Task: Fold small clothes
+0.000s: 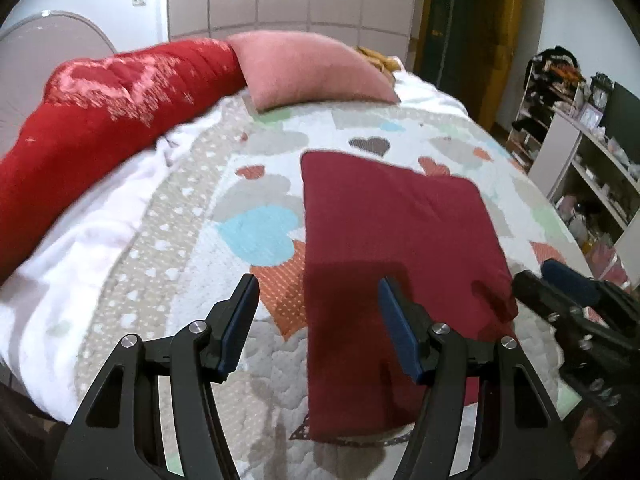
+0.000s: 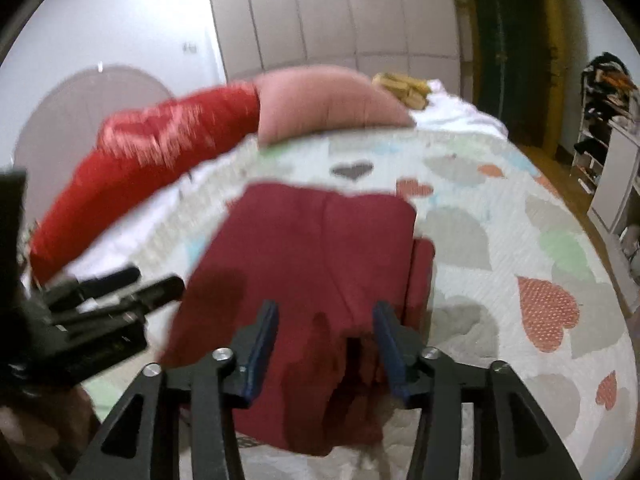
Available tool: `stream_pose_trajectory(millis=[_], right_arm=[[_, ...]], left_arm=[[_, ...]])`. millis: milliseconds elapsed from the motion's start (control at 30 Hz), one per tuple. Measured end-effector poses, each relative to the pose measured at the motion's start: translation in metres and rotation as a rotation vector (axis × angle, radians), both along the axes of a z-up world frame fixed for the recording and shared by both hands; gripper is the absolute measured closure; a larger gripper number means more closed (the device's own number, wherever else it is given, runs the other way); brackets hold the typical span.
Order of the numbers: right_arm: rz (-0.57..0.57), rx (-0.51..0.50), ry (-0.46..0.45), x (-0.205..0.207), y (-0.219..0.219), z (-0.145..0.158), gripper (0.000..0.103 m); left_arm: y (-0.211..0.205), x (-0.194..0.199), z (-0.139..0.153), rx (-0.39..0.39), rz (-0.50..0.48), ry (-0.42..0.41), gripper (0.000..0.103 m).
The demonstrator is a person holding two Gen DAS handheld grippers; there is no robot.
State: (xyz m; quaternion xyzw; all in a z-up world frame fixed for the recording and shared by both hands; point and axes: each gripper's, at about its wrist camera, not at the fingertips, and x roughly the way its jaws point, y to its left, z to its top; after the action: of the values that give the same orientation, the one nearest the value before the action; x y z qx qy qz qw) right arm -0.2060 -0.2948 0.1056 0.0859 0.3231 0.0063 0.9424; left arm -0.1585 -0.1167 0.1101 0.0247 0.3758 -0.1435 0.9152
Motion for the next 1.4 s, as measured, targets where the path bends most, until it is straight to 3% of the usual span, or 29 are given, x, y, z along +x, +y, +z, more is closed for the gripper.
stream_pose_trajectory(millis=[167,300,1400], right_arm=[[-0.009,-0.001,-0.055,-0.017,0.011,0.019,0.051],[-0.007,0.001,-0.083,-0.025,0.016,0.026,0.036],[-0.017,-0.014,-0.031,-0.021,0.023,0.014,0.033]], left_arm=[[0.007,-0.012,0.015,0.001,-0.003,-0.041,0.040],[0.011,-0.017,0.023,-0.007,0.002,-0.068,0.040],[0.013,-0.022,0.018,-0.001,0.014,-0.066,0.040]])
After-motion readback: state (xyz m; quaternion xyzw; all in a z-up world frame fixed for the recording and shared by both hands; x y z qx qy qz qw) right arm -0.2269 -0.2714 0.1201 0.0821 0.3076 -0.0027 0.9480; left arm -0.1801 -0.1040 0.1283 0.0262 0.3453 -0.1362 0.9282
